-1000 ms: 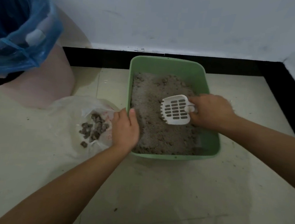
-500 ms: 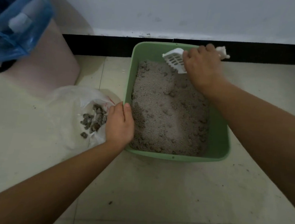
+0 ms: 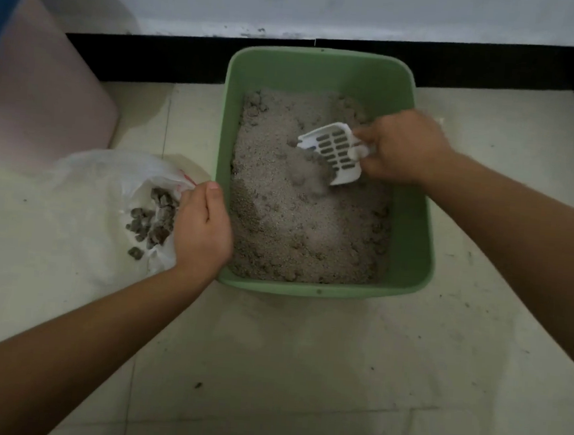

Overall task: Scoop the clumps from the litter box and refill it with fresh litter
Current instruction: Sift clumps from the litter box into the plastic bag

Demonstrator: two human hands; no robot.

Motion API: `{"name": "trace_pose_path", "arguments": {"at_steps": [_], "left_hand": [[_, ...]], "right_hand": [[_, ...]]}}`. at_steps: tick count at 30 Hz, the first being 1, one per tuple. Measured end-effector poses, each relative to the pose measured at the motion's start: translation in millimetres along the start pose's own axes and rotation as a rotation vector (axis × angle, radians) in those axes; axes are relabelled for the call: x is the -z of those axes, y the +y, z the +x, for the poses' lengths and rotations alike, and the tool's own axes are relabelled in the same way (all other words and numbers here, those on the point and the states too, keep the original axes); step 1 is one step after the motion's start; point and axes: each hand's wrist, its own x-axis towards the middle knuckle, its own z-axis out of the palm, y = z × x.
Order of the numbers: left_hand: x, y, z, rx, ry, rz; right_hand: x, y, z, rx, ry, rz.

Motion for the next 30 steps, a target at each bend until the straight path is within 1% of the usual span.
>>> {"name": "trace_pose_path", "arguments": {"at_steps": [2,4,10,13,16,18,19,21,23,24,27,30], "left_hand": [[0,0,0,0.002,0.002,-0.002],[0,1,-1,0.03,-0.01,-0.001],[2,5,-2,0.08,-0.009,-0.032],[1,3,-1,0.089,0.005,-0.049],[1,5,-1,0.104,0.014,-0.076],[1,5,-2,0.134,0.013,-0.096],[1,5,-2,0.142,0.014,-0.112],[2,6,-2,0.161,0.015,-0.15],[3,7,-3,0.189,0.012,-0.181],[3,7,-4,0.203,0.011,-0.195],[2,4,-1,0.201,0.024,-0.262],[2,3,-1,0.205,0.041,-0.309]], "right_hand": [[-7,0,-8,-0.007,-0.078,0.189],[-15,-4,-11,-0.014,-0.147,0.32],[-34,-21,-10,0.057,-0.237,0.483],[-47,-32,-19,0.049,-0.256,0.635],[-57,-34,-31,-0.041,-0.247,0.841],[-59,-32,-37,-0.117,-0.205,1.016],[-59,-32,-39,-0.134,-0.179,1.06],[-56,-34,-40,-0.099,-0.148,0.991],[-55,-45,-40,-0.027,-0.15,0.902],[-54,-52,-41,0.0,-0.151,0.895],[-56,-69,-42,0.033,-0.17,0.916],[-53,-62,-41,-0.007,-0.204,1.043]]}}
